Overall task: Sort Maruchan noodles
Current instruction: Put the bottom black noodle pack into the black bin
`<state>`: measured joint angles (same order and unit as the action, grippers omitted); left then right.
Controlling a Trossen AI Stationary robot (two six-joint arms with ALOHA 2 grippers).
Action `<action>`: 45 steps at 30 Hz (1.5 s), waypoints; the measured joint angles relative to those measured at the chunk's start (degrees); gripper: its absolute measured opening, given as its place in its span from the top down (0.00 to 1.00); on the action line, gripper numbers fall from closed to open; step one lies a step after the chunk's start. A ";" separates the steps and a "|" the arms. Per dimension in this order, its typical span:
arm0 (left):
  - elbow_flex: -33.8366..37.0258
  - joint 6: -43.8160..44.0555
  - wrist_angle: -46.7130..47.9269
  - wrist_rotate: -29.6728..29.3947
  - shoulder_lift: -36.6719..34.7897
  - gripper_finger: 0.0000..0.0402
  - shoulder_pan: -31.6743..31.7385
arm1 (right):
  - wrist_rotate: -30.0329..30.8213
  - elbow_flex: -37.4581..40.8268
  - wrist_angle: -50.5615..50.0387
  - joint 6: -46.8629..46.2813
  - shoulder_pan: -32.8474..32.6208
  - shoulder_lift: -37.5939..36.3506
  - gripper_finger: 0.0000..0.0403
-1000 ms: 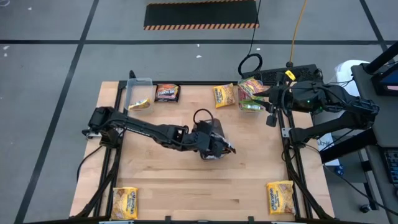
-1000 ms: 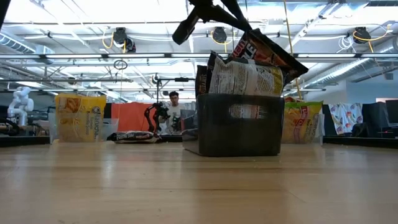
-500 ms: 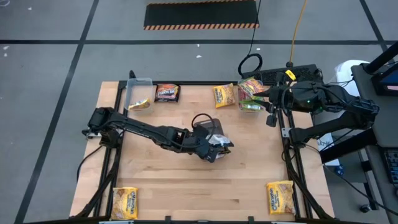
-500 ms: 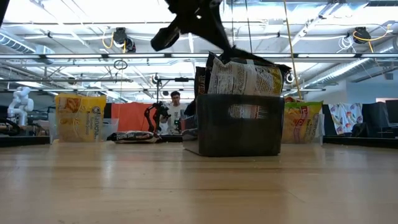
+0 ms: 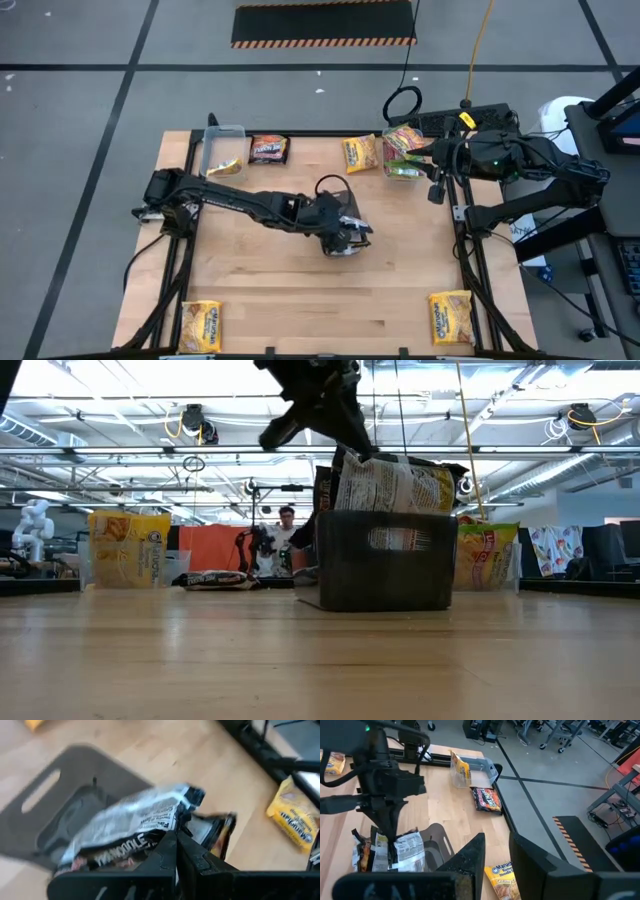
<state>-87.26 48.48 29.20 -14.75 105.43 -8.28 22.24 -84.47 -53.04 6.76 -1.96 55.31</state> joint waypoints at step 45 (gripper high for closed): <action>8.81 -3.60 -17.47 9.70 -0.01 1.00 1.89 | -29.71 0.00 -16.97 -3.44 -0.04 22.65 0.77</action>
<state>-78.46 44.88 11.72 -5.04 105.42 -6.39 -7.47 -84.47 -70.01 3.32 -2.00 77.96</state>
